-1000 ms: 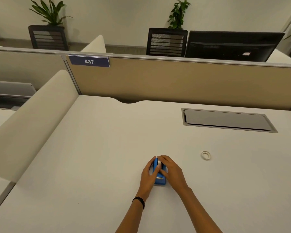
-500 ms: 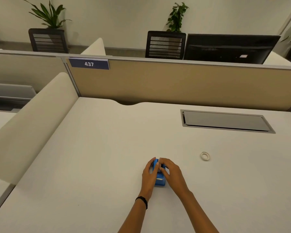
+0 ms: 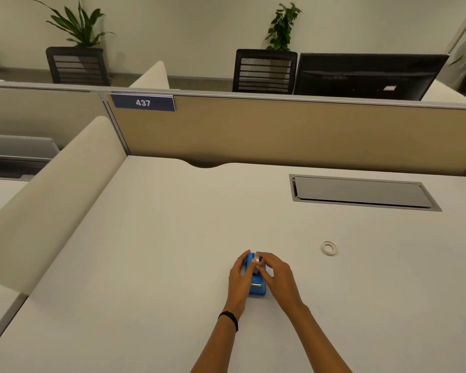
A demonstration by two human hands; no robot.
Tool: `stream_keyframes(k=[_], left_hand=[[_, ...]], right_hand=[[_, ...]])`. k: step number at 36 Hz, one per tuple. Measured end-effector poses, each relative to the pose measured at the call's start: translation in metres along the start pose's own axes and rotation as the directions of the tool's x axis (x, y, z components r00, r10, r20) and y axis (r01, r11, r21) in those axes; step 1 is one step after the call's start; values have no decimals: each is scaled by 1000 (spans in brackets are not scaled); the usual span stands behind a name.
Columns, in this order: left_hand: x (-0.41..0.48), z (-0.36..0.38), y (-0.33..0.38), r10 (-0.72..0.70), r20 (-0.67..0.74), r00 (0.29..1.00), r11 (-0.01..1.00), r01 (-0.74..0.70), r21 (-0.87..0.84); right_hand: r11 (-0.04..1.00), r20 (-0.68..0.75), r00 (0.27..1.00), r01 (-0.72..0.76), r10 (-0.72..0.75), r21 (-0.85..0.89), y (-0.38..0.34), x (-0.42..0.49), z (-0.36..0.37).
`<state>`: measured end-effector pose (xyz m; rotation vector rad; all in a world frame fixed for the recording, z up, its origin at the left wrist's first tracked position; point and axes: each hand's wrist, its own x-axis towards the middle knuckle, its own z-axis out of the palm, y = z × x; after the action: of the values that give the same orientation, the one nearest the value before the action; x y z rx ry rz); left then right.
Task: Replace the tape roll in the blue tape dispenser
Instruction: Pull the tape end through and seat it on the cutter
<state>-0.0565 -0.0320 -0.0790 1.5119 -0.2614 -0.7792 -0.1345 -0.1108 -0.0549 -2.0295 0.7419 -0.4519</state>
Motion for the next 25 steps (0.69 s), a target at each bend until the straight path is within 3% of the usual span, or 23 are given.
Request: stream_keyframes(k=[10, 25], left_hand=[[3, -8, -4, 9, 61, 998, 995, -15, 99], [0, -11, -7, 24, 72, 997, 996, -30, 84]], right_hand=[[1000, -45, 999, -1, 1, 5, -3, 10, -6], [997, 23, 999, 42, -41, -70, -4, 9, -9]])
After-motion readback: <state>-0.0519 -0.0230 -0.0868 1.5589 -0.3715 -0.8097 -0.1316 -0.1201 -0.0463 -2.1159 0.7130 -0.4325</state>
